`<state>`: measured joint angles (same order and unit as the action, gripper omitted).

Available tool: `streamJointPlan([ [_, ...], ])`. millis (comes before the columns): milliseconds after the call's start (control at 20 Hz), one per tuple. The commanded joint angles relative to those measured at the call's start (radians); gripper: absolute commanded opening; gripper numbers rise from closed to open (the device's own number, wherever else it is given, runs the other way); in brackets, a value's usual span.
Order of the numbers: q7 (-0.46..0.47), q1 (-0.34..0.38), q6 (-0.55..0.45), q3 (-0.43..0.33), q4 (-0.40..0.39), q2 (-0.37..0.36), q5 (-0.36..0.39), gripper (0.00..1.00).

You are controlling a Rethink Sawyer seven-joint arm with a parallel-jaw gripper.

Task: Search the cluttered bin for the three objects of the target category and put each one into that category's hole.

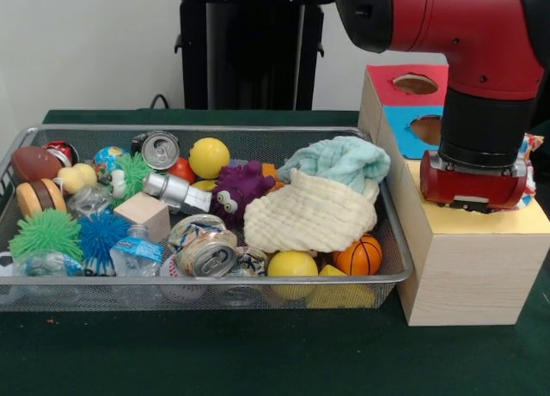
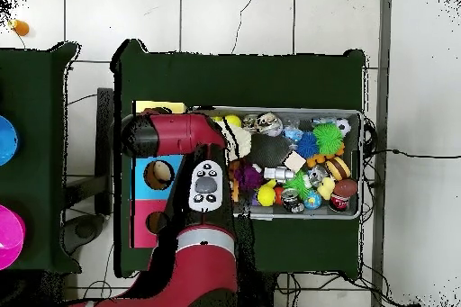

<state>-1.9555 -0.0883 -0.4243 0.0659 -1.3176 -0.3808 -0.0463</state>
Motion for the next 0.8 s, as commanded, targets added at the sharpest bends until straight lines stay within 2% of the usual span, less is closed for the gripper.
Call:
streamJointPlan([
  [50, -0.138, 0.062, 0.123, -0.033, 0.049, 0.233, 0.005, 0.00],
  [150, -0.129, 0.067, 0.072, -0.044, 0.008, 0.180, 0.000, 0.00],
  [350, -0.114, 0.069, -0.064, -0.060, -0.130, -0.009, -0.023, 0.00],
  [450, -0.123, 0.058, -0.125, -0.046, -0.170, -0.085, -0.037, 0.00],
  [600, -0.139, 0.036, -0.174, -0.016, -0.190, -0.145, -0.045, 0.00],
  [800, -0.143, 0.023, -0.218, -0.002, -0.188, -0.183, -0.050, 0.00],
])
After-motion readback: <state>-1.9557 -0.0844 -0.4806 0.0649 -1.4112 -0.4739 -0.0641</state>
